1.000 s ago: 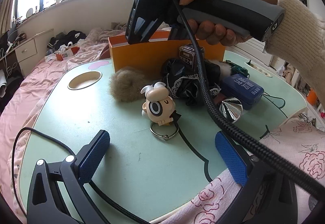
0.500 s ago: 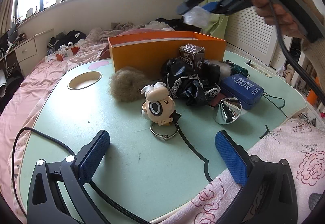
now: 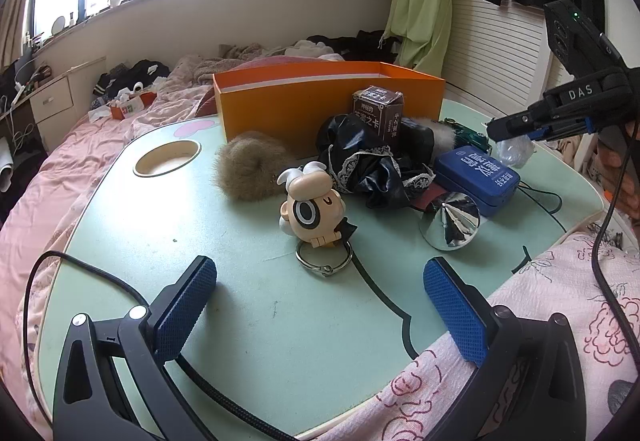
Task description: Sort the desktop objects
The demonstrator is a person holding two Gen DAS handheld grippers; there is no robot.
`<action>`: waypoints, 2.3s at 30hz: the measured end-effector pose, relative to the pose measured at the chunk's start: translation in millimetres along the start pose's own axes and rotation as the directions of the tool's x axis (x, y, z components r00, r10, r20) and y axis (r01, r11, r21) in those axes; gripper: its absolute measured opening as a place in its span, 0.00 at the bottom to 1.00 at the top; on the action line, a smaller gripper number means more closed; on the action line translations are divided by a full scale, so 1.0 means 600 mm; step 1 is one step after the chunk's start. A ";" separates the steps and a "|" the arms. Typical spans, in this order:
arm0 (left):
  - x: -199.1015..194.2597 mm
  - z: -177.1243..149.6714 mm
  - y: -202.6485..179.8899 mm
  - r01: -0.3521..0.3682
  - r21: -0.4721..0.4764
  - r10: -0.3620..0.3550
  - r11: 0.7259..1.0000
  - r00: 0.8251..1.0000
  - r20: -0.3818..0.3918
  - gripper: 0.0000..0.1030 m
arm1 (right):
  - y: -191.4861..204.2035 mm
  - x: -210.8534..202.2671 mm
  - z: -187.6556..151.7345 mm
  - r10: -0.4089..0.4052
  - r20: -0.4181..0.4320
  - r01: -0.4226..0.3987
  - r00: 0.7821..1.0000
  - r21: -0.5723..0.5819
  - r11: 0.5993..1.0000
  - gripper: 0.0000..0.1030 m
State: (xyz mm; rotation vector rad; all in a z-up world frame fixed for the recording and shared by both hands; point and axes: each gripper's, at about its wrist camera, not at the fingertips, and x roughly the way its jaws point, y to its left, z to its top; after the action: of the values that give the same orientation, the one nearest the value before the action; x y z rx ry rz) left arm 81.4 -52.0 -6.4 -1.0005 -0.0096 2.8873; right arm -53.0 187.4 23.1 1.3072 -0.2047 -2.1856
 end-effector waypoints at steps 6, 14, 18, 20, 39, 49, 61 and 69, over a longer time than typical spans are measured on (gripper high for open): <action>0.000 0.000 0.000 0.000 0.000 0.000 1.000 1.000 0.000 1.00 | -0.020 -0.023 -0.036 0.070 0.161 -0.083 0.985 0.071 0.994 0.71; 0.000 0.000 0.000 0.000 0.000 0.000 1.000 1.000 0.000 1.00 | -0.006 -0.035 -0.126 -0.088 0.239 0.113 0.967 -0.091 0.989 0.80; 0.000 0.000 0.001 -0.001 0.000 0.001 1.000 1.000 -0.001 1.00 | 0.016 -0.010 -0.150 -0.232 0.299 0.299 0.926 -0.203 0.932 0.94; 0.000 0.000 0.001 0.000 0.000 0.000 1.000 1.000 0.000 1.00 | 0.017 -0.006 -0.155 -0.224 0.311 0.295 0.924 -0.201 0.934 0.99; -0.001 0.000 -0.001 -0.001 0.000 0.001 1.000 1.000 0.000 1.00 | 0.022 -0.008 -0.155 -0.214 0.319 0.288 0.923 -0.205 0.935 1.00; -0.001 0.000 -0.001 -0.001 0.000 0.001 1.000 1.000 0.000 1.00 | 0.033 -0.017 -0.157 -0.205 0.330 0.284 0.922 -0.211 0.935 1.00; -0.001 0.000 -0.001 -0.001 -0.001 0.001 1.000 1.000 0.000 1.00 | 0.026 -0.016 -0.159 -0.180 0.362 0.271 0.915 -0.218 0.938 1.00; -0.002 0.001 -0.002 0.001 -0.003 -0.001 1.000 1.000 0.001 1.00 | 0.015 -0.026 -0.151 -0.151 0.377 0.238 0.914 -0.196 0.951 1.00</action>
State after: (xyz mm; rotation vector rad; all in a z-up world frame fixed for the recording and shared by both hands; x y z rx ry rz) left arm 82.4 -50.9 -5.2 -0.9991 -0.0150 2.8882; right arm 32.9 202.8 -7.6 0.8185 0.0546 -2.5197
